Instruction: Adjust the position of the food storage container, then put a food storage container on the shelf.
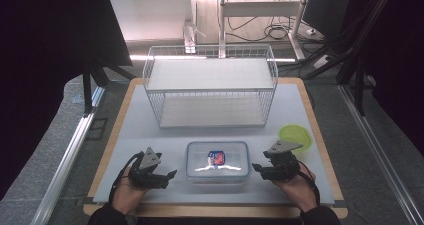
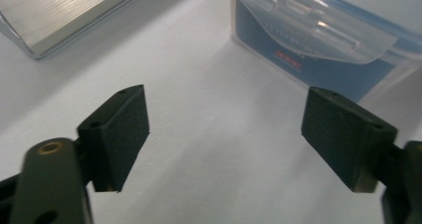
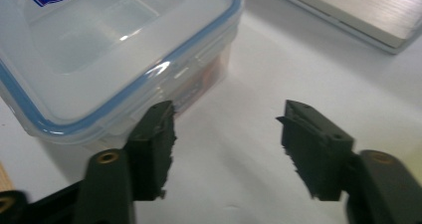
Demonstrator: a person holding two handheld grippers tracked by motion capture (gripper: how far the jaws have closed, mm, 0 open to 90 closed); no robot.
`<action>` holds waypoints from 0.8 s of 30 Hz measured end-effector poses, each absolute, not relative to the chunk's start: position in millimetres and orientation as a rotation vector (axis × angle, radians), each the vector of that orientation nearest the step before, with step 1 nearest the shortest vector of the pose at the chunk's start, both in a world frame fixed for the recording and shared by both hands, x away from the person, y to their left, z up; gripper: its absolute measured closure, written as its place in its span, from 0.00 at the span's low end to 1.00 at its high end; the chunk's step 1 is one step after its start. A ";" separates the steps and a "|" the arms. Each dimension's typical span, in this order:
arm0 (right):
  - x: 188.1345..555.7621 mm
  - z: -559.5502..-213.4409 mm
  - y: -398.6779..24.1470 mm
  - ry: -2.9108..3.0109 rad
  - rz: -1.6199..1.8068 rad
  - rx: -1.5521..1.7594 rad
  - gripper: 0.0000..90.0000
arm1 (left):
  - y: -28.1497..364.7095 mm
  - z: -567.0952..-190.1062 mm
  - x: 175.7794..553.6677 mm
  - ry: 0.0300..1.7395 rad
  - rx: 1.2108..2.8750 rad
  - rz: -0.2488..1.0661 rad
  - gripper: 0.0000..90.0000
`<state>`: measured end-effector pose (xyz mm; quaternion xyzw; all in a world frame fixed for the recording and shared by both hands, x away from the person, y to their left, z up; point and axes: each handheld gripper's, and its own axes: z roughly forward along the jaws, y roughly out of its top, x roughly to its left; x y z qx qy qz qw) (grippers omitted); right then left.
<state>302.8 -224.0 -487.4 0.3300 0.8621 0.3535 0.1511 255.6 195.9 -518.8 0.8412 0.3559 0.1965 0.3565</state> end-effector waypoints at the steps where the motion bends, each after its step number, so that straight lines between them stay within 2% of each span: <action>1: 302.5 -487.3 -225.7 2.466 1.028 0.952 0.37 | 196.8 -519.1 255.2 0.918 2.174 0.506 0.19; 3: 300.9 -485.9 -231.4 2.451 1.047 0.961 0.31 | 199.3 -520.9 255.4 0.921 2.169 0.487 0.13; 10: 298.9 -488.6 -232.3 2.472 1.033 0.951 0.26 | 201.8 -526.6 260.0 0.930 2.160 0.486 0.03; 18: 298.9 -485.1 -231.9 2.447 1.078 0.918 0.18 | 207.5 -525.4 264.1 0.976 2.083 0.379 0.03; 24: 297.2 -479.5 -230.7 2.441 1.100 0.884 0.14 | 201.3 -517.6 261.5 0.935 2.095 0.395 0.03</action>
